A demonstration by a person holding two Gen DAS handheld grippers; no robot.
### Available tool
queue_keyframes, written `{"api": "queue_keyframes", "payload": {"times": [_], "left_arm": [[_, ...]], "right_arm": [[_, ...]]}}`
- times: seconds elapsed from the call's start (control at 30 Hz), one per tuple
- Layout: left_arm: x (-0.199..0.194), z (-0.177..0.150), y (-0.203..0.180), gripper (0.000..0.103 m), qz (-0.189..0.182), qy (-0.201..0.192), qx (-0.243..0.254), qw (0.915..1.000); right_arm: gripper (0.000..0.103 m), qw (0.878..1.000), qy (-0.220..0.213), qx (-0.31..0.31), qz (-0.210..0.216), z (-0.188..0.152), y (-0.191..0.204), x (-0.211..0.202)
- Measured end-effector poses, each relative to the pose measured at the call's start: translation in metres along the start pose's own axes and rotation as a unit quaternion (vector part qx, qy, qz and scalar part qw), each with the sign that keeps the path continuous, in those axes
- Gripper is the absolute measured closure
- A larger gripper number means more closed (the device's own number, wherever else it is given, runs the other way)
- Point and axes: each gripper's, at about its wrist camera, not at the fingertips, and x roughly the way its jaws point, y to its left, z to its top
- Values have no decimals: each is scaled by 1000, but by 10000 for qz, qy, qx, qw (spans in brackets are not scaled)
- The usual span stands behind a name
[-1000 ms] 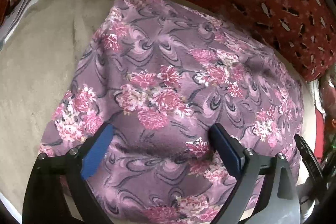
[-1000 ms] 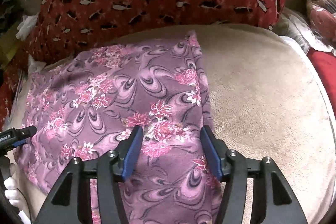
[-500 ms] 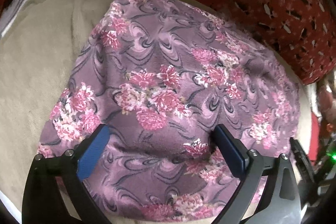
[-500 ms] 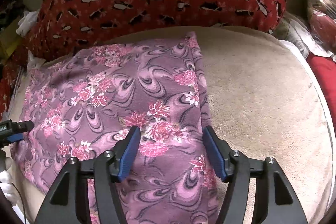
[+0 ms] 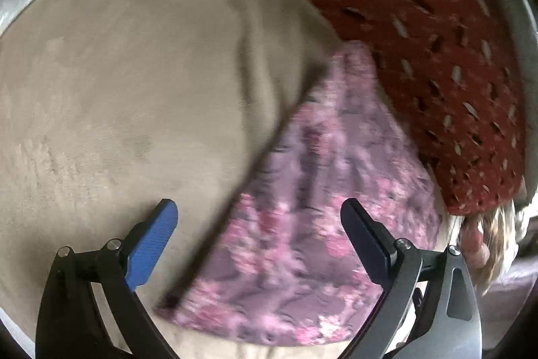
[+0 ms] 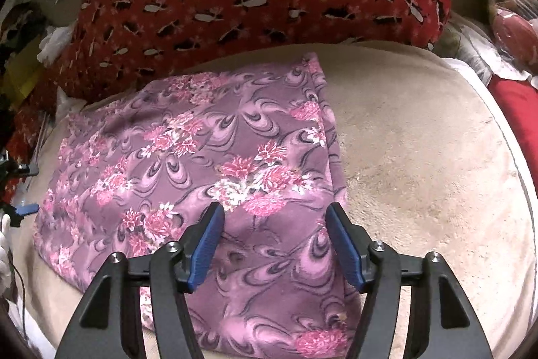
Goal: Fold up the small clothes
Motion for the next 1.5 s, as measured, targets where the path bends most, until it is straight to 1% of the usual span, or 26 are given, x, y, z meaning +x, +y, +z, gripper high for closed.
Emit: {"api": "queue_keyframes", "payload": {"times": [0.07, 0.1, 0.2, 0.3, 0.4, 0.5, 0.53, 0.6, 0.63, 0.73, 0.77, 0.83, 0.87, 0.9, 0.93, 0.97, 1.0, 1.03, 1.07, 1.1, 1.13, 1.2, 1.27, 1.33, 1.43, 1.5], "left_arm": [[10, -1, 6, 5, -95, 138, -78, 9998], [12, -3, 5, 5, -100, 141, -30, 9998], [15, -6, -4, 4, 19, 111, 324, 9994], [19, -8, -12, 2, 100, 173, 566, 9982], [21, -9, -14, 2, 29, 252, 727, 9970], [23, -11, -19, 2, -67, 392, 905, 9951], [23, -13, -19, 2, -92, 438, 957, 9944], [22, -15, -21, 2, -163, 503, 1000, 9936], [21, -14, -21, 2, -273, 545, 994, 9932], [25, -10, -24, 2, -454, 614, 939, 9926], [29, -10, -27, 2, -433, 629, 938, 9927], [36, -13, -35, 2, -292, 602, 1052, 9922], [33, -13, -36, 1, -242, 586, 1148, 9914], [33, -17, -42, 1, -188, 569, 1332, 9893], [34, -22, -47, 2, -225, 582, 1494, 9868], [35, -24, -50, 13, -239, 592, 1593, 9852], [35, -28, -55, 27, -172, 605, 1734, 9828], [35, -30, -58, 32, -147, 616, 1810, 9814], [32, -32, -59, 43, -142, 595, 1841, 9810], [29, -32, -60, 58, -153, 577, 1830, 9813], [27, -32, -60, 64, -131, 564, 1807, 9818], [21, -30, -57, 82, -71, 524, 1700, 9840], [14, -29, -54, 88, -158, 489, 1531, 9869], [2, -30, -50, 90, -349, 358, 1372, 9893], [-12, -32, -53, 92, -746, 278, 1234, 9892], [-20, -36, -65, 92, -896, 181, 1263, 9878]], "right_arm": [[37, 10000, -33, 87, 11, 1, 0, -1], [37, 9999, -84, 130, 63, 2, 0, -3], [37, 9982, -411, 136, 414, 8, 6, -15], [37, 9956, -615, -133, 701, 15, 27, -20], [38, 9929, -590, -398, 954, 22, 51, -13], [38, 9918, -402, -459, 1120, 25, 71, 7], [39, 9922, -232, -474, 1132, 24, 77, 19], [39, 9952, 97, -571, 786, 20, 88, 39], [38, 9955, -19, -632, 703, 19, 94, 38], [39, 9915, -377, -636, 1071, 23, 104, 24], [37, 9910, -414, -697, 1064, 23, 108, 24], [30, 9915, -237, -965, 843, 19, 116, 38], [28, 9912, -20, -1146, 658, 13, 121, 53], [25, 9885, -319, -1346, 603, 5, 123, 54], [25, 9874, -480, -1382, 610, 2, 124, 52], [25, 9875, -500, -1362, 609, 0, 124, 53], [24, 9878, -498, -1339, 626, 1, 123, 53], [24, 9879, -488, -1327, 645, 1, 122, 53], [24, 9879, -501, -1309, 670, 1, 122, 52], [24, 9878, -507, -1310, 669, 1, 122, 52], [24, 9878, -509, -1317, 657, 0, 121, 52], [24, 9879, -507, -1316, 647, -1, 121, 51], [23, 9881, -483, -1311, 642, -1, 120, 50], [23, 9883, -446, -1319, 619, 0, 120, 50], [23, 9888, -372, -1317, 603, 2, 122, 52], [23, 9889, -299, -1328, 602, 4, 122, 51]]}}
